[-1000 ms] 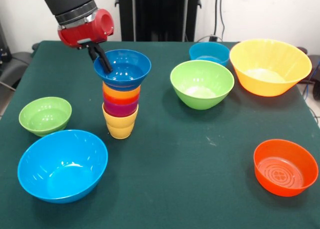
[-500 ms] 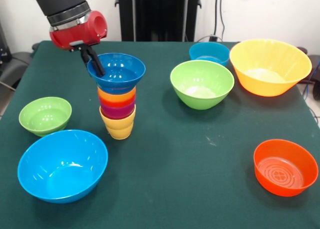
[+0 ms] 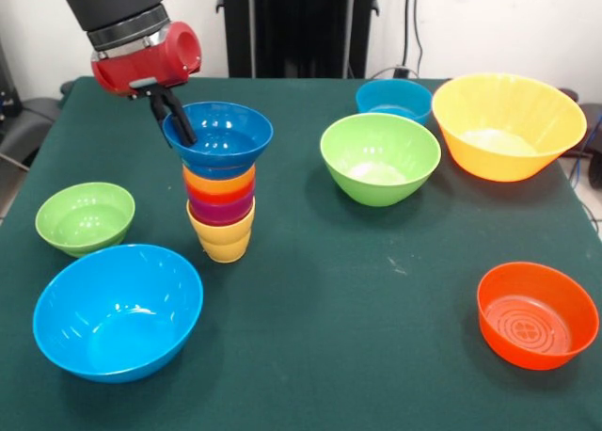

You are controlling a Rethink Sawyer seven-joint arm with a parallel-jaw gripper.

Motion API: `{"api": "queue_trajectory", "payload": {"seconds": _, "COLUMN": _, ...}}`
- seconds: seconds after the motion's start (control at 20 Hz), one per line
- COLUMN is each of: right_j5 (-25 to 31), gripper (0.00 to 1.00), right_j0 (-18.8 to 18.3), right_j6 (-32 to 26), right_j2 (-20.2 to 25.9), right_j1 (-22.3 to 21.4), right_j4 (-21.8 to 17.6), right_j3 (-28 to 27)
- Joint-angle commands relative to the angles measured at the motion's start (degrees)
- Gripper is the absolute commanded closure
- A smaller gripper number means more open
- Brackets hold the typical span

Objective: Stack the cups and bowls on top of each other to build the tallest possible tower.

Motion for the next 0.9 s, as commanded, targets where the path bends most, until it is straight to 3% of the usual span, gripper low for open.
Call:
{"api": "queue_trajectory", "payload": {"seconds": 0.05, "right_j5": 5.7, "gripper": 1.00, "right_j0": 3.4, "right_j6": -16.3, "right_j2": -1.8, "right_j1": 1.7, "right_j4": -4.5, "right_j3": -2.5}}
{"api": "queue_trajectory", "payload": {"seconds": 0.9, "right_j5": 5.8, "gripper": 1.00, "right_j0": 2.4, "right_j6": -15.8, "right_j2": -2.5, "right_j1": 2.4, "right_j4": -4.5, "right_j3": 0.0}}
